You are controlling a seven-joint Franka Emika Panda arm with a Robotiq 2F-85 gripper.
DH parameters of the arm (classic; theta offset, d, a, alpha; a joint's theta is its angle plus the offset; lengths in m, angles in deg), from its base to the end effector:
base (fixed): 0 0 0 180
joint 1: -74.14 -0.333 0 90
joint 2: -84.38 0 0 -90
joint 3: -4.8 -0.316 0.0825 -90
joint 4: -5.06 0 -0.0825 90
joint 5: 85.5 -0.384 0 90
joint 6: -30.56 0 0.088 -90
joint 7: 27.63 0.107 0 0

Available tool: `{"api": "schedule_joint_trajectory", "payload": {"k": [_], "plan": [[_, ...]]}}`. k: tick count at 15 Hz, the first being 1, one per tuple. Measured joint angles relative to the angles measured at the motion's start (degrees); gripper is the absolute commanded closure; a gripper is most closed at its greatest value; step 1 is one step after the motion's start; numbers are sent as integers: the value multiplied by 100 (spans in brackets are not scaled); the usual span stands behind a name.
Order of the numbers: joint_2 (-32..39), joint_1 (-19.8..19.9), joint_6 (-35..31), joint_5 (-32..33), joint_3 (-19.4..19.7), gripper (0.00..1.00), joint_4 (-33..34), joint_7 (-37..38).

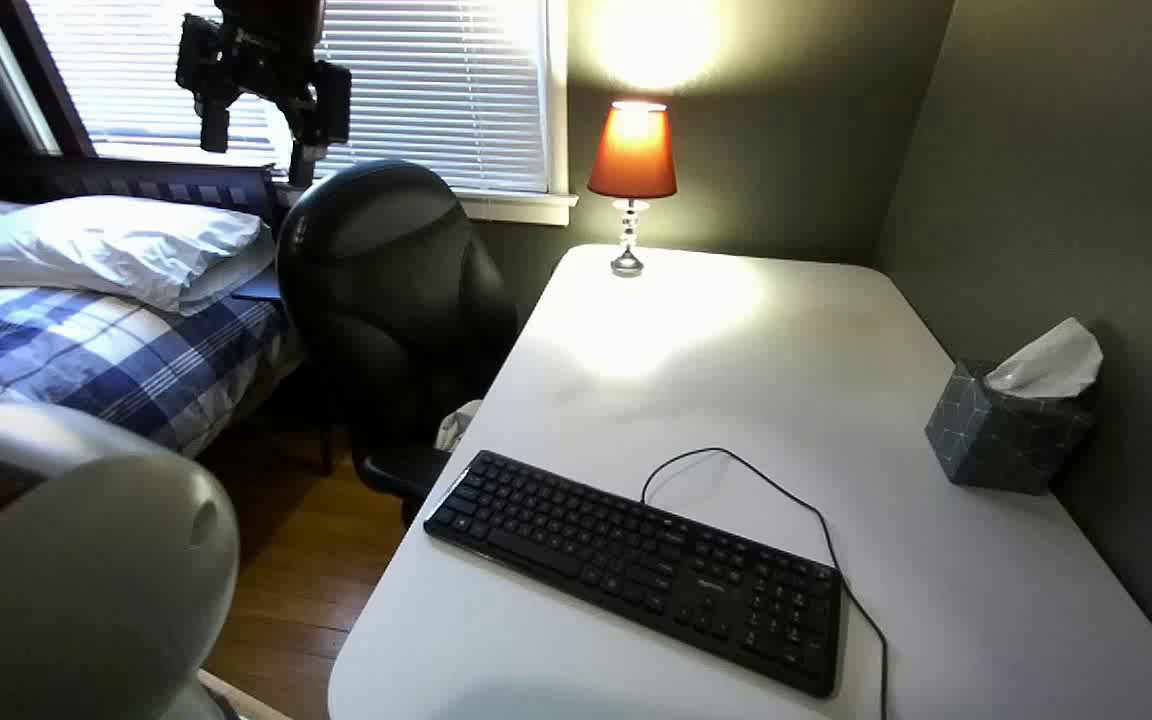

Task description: Press a key on the keyboard

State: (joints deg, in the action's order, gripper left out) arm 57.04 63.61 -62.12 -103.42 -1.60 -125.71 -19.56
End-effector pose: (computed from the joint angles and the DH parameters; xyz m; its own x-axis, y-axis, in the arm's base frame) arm 0.3619 0.1484 0.5231 0.9679 0.1155 -0.2235 0.0651 -0.9731 -0.2208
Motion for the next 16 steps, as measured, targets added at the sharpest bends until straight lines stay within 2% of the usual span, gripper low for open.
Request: {"api": "schedule_joint_trajectory", "payload": {"k": [7, 13, 16], "plan": [[2, 32, 0, 0, -7, 0, 0, -4], [294, 571, -78, 62, 212, 0, -106, -50], [460, 802, -287, 306, 344, 0, -197, -235]]}}
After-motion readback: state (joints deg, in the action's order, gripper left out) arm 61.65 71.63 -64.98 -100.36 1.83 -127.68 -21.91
